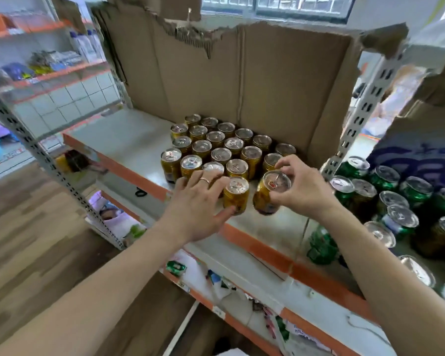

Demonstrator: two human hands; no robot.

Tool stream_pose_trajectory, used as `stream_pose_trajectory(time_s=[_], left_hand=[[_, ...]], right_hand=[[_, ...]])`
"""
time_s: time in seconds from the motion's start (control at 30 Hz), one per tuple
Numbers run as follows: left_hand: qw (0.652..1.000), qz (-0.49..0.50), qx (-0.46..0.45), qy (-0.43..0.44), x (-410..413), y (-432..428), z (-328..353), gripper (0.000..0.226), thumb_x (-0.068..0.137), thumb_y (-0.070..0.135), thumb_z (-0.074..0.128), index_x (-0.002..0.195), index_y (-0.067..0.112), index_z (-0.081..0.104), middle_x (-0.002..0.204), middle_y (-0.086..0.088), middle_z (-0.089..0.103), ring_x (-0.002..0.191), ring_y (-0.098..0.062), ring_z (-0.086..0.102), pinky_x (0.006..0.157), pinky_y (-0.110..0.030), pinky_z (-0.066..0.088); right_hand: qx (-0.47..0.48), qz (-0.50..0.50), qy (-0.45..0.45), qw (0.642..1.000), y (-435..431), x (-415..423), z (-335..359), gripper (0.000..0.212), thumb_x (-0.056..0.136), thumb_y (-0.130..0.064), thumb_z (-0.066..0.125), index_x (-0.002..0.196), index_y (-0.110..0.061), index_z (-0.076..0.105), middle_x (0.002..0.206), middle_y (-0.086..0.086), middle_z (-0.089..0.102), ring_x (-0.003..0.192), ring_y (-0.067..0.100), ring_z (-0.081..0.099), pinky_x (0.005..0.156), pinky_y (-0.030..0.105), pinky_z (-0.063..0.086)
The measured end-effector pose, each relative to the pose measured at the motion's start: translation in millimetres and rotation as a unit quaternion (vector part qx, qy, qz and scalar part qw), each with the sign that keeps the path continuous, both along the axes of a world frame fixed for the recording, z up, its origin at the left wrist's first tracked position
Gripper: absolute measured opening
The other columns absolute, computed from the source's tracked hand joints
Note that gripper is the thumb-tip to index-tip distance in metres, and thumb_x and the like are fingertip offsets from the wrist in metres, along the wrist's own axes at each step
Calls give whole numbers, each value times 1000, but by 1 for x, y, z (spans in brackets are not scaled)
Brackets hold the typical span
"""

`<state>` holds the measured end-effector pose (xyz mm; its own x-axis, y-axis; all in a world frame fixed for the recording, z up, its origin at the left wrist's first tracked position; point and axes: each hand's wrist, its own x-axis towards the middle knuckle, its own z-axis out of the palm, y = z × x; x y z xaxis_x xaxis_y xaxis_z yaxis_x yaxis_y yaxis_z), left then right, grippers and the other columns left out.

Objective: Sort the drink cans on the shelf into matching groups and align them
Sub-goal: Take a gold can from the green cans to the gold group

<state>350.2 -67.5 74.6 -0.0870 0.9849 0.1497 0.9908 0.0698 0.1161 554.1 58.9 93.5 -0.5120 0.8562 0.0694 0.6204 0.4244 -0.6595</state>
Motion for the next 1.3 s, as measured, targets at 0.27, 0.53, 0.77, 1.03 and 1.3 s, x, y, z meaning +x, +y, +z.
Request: stream_pose_trajectory(time_s=[0.27,0.53,0.77,1.03,1.3], left_hand=[[999,-27,-27,-18,-37,53,-12,70,92,65,43,149,25,34,155,1,32,142,-23,24,111,-50,25],[992,-119,17,-43,-44,103,-29,56,88,52,45,134,21,57,137,1,54,126,-26,49,98,-47,41],[976,-209,-49,-43,-69,147,-34,65,80,52,49,138,25,51,144,6,46,135,-21,38,112,-44,27],[956,-258,-125,-60,-74,173,-39,53,92,46,55,142,33,41,151,9,32,140,-20,29,116,-52,15],[950,-245,-161,-107,-70,177,-43,46,96,36,55,139,33,39,152,5,25,142,-25,19,117,-54,6]], right_hand=[[7,-12,-118,993,48,-34,-26,53,62,-20,75,111,-22,54,99,7,65,90,26,59,72,32,48],[-50,-43,-128,990,54,-41,-46,66,72,-11,67,134,-25,48,114,9,56,109,26,50,83,24,39],[-29,-167,-86,982,42,-49,-54,101,77,-30,76,153,-41,12,149,5,41,133,32,42,108,45,39],[-11,-201,-95,975,43,-62,-66,64,79,-20,75,138,-23,50,123,6,61,113,26,58,96,37,49],[4,-235,-53,971,36,-68,-75,52,78,-18,78,126,-21,60,115,1,65,104,19,61,91,37,53]])
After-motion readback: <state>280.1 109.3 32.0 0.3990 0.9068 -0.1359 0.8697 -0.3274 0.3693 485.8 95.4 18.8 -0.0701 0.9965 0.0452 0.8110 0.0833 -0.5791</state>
